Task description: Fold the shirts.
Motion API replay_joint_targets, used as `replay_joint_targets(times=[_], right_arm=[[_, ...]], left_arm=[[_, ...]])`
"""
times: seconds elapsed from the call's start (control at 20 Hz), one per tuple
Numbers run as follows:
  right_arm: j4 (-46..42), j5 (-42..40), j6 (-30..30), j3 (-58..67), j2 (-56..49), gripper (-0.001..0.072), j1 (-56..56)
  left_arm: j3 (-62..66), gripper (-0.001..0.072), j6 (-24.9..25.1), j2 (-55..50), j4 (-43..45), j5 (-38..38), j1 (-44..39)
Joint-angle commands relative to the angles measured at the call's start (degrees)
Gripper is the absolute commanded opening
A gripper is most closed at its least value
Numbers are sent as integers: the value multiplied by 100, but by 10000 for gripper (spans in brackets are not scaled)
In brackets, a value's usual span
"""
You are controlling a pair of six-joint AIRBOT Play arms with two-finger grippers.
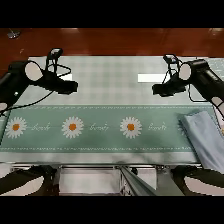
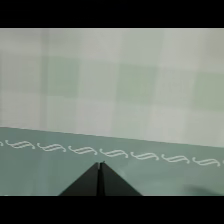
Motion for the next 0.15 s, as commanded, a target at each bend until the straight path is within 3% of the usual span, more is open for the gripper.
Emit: replay_joint_targets(times=[0.0, 0.1], right_arm=[[-20, 9, 9, -2, -4, 33, 9], [-20, 9, 9, -2, -4, 33, 9]], left_arm=[[-2, 26, -4, -20, 7, -2, 2], [-2, 26, -4, -20, 7, -2, 2]])
